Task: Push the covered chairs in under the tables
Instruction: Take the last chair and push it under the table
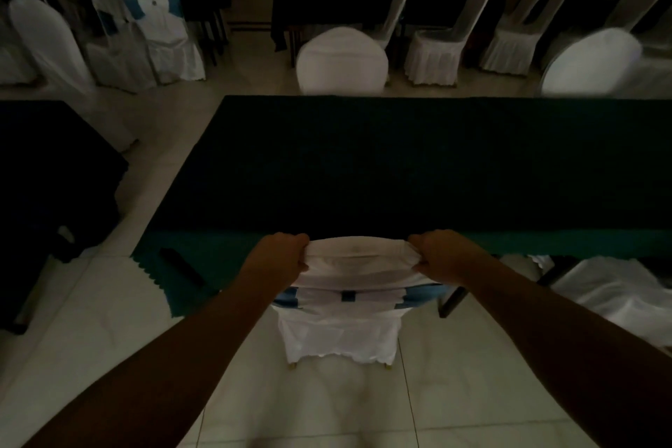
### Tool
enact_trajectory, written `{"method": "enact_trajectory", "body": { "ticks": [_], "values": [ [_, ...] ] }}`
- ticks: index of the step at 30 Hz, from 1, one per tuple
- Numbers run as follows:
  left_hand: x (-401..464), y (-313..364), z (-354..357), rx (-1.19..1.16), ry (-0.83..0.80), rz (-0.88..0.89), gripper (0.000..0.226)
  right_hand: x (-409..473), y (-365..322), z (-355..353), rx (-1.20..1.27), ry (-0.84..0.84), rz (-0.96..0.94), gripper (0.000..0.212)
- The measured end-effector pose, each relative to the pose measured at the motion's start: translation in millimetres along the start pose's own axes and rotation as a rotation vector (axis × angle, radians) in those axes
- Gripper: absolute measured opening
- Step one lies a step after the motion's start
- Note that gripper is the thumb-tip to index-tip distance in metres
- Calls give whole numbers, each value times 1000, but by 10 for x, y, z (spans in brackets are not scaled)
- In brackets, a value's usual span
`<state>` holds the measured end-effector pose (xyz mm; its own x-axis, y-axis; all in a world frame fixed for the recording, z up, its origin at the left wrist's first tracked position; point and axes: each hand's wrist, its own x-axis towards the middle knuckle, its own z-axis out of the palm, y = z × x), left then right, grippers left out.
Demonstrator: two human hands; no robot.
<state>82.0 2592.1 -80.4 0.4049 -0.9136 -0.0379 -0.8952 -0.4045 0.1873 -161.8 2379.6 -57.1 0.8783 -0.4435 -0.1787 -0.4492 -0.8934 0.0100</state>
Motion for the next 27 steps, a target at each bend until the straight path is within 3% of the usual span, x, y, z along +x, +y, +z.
{"method": "enact_trajectory", "body": {
  "ticks": [9, 14, 27],
  "values": [
    [-69, -165, -20, -26, -41, -146, 36, -43, 185, 80, 88, 11, 21, 36],
    [-86, -227, -10, 33, -21, -58, 29, -50, 138, 64, 89, 21, 57, 35],
    [139, -166, -35, 35, -20, -22, 27, 21, 248, 20, 121, 13, 155, 35]
  ]
}}
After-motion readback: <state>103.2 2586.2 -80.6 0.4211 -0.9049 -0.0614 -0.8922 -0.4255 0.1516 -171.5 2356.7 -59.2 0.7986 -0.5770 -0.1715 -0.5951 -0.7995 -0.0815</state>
